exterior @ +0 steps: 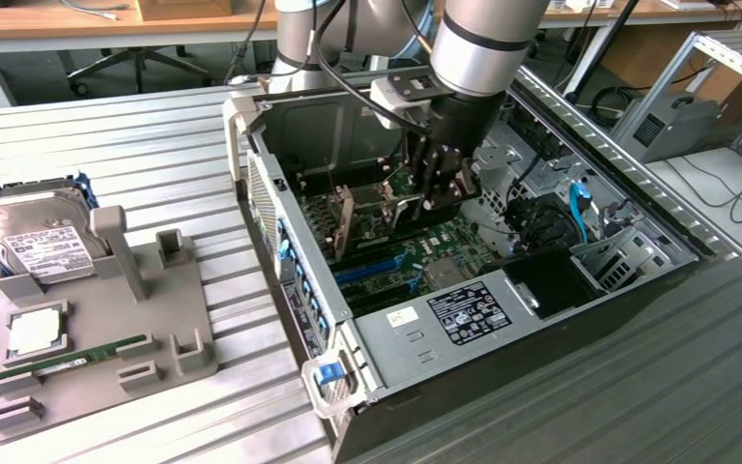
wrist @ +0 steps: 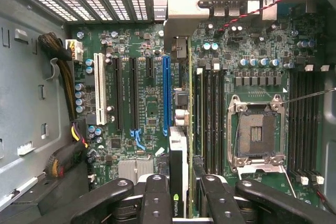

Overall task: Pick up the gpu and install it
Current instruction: 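Insert the gpu into the slot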

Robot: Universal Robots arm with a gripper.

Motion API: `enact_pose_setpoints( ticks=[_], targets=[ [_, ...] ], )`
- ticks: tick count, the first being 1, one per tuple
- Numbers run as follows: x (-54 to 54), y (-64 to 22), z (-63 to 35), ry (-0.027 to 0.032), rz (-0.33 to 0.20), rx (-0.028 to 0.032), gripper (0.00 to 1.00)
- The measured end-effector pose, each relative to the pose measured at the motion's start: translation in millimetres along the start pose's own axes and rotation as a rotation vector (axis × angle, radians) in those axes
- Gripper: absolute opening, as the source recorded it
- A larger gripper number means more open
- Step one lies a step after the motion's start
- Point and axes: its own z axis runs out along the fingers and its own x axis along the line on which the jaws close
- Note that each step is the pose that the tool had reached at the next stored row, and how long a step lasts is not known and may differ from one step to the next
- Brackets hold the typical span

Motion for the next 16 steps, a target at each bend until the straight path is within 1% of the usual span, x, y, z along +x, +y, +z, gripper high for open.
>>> enact_pose_setpoints(
  ticks=[16],
  targets=[
    [0.1,0.2,2.4,-0.0002,0.0,0.0,0.27]
  ],
)
